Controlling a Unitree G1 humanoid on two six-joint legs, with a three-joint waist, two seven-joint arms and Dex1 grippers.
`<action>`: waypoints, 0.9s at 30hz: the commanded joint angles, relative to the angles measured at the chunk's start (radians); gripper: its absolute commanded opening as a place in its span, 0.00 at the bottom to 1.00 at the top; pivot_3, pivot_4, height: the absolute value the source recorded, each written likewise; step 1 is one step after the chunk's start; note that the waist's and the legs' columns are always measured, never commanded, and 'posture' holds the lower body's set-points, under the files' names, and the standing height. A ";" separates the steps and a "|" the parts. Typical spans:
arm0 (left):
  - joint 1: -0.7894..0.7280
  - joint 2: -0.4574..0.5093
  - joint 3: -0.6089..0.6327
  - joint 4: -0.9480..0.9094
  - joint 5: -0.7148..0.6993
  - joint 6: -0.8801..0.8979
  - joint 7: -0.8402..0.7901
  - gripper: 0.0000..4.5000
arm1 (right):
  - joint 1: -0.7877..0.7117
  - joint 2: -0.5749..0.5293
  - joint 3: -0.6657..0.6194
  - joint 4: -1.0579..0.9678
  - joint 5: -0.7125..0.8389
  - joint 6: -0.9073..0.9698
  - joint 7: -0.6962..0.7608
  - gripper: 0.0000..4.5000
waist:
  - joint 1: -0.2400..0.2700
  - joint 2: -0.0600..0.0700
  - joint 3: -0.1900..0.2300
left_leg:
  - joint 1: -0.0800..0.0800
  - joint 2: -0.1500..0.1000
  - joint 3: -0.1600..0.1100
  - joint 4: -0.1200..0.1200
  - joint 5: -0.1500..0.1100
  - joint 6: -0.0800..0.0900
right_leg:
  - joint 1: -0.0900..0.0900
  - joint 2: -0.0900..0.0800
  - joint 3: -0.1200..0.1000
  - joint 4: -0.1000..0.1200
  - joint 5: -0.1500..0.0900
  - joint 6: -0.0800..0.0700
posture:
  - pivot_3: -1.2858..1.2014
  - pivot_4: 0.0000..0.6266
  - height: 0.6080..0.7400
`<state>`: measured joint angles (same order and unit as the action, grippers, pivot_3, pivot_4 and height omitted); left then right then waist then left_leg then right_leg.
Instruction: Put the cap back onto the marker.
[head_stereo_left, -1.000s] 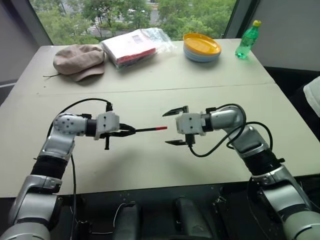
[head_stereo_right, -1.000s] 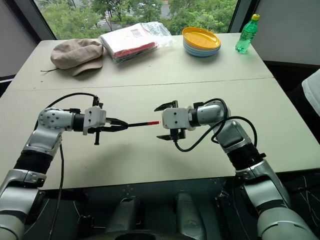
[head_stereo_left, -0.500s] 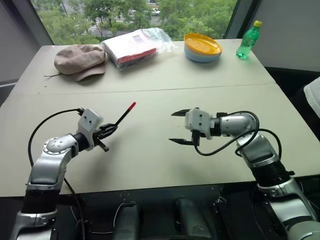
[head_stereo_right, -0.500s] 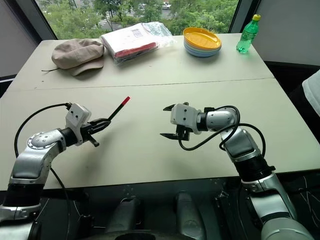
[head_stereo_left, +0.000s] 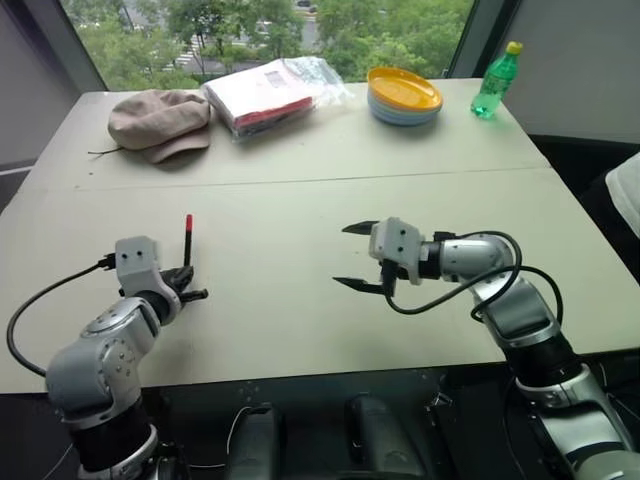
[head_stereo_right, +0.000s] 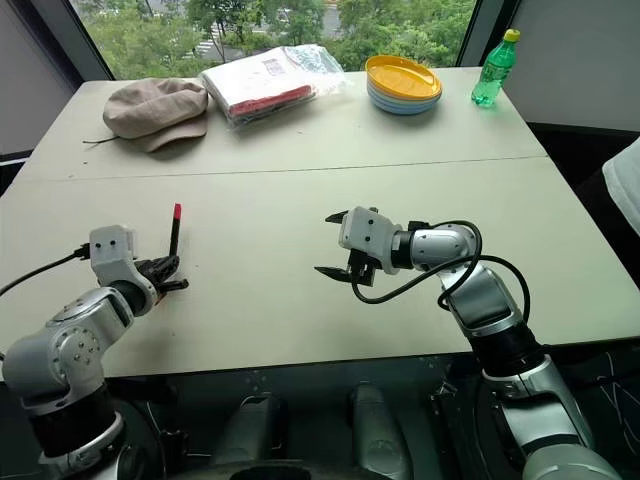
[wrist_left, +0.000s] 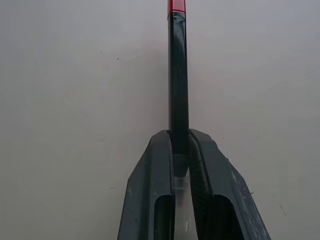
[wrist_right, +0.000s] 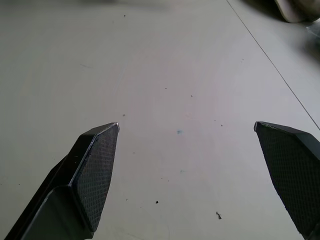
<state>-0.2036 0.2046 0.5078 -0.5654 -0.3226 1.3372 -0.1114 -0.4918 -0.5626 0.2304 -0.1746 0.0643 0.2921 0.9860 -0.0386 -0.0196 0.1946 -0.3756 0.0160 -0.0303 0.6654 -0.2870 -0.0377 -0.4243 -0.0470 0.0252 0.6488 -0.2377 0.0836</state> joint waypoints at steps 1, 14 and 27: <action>-0.017 0.005 0.028 -0.040 0.001 0.044 0.023 0.00 | -0.012 0.012 0.002 -0.039 0.023 -0.007 -0.003 0.99 | 0.000 0.000 0.000 | 0.000 0.000 0.000 0.000 0.000 0.000 | 0.000 0.000 0.000 0.000 0.000 0.000 | 0.52 0.24 1.00; -0.059 0.007 0.024 0.001 -0.002 0.094 0.023 0.00 | -0.078 -0.022 -0.112 -0.225 0.309 0.186 0.071 0.99 | 0.002 0.000 0.000 | 0.000 0.000 0.000 0.000 0.000 0.000 | 0.000 0.000 0.000 -0.001 0.000 0.000 | 0.52 0.24 1.00; -0.059 -0.011 0.034 0.011 -0.010 0.106 0.018 0.10 | -0.115 -0.057 -0.134 -0.243 0.364 0.258 0.023 1.00 | 0.003 -0.001 0.000 | 0.000 0.000 0.000 0.000 0.000 0.000 | 0.000 0.000 0.000 -0.001 0.000 0.000 | 0.52 0.24 1.00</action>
<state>-0.2534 0.1989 0.5297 -0.5490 -0.3232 1.4347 -0.0878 -0.5854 -0.6108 0.1174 -0.3908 0.4156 0.5605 1.0180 -0.0357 -0.0201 0.1943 -0.3757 0.0159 -0.0301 0.6654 -0.2869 -0.0381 -0.4239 -0.0473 0.0253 0.6477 -0.2378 0.0833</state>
